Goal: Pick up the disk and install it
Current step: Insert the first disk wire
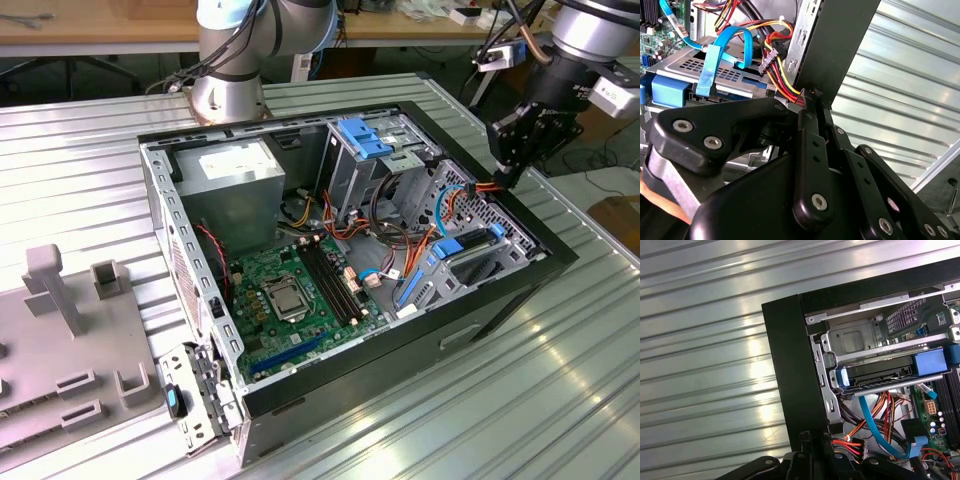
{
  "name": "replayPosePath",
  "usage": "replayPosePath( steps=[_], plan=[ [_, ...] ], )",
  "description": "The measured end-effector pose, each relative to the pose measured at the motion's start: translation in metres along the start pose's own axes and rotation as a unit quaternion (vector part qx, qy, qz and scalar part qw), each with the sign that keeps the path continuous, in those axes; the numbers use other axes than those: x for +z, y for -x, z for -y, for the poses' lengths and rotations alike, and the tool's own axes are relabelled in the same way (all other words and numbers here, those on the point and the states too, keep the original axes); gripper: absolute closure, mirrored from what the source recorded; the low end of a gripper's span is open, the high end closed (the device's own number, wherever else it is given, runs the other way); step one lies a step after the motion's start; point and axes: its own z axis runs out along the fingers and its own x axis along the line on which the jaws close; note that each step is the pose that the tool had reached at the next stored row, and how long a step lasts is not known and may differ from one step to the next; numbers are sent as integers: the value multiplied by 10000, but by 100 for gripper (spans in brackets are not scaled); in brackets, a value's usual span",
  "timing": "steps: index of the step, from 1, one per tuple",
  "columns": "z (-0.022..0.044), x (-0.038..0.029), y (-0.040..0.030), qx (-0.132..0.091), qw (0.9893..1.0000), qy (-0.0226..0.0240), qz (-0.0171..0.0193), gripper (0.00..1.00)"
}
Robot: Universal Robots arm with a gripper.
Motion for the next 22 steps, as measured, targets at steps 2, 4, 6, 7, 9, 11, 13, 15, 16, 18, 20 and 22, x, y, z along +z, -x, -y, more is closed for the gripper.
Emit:
replayPosePath(
  steps=[2, 4, 6, 7, 9, 11, 13, 15, 16, 18, 20, 22],
  plan=[
    [0, 0, 0, 0, 10000, 0, 0, 81],
    [0, 0, 0, 0, 10000, 0, 0, 83],
    [0, 0, 0, 0, 10000, -1, 1, 83],
    [-1, -8, -1, 0, 10000, -1, 1, 83],
    [-1, -30, -2, 0, 10000, 0, 0, 83],
    [-2, -45, -3, 0, 10000, -1, 0, 83],
    [-2, -52, -3, 0, 10000, -1, 0, 83],
    [-3, -52, -2, 4, 10000, 1, 0, 83],
    [-7, -51, 13, 14, 10000, 1, 1, 83],
    [-26, -53, 81, 25, 10000, 1, 1, 83],
    [-28, -50, 92, 184, 9998, 10, 8, 83],
    [-28, -48, 93, 426, 9991, 25, 20, 83]
  ],
)
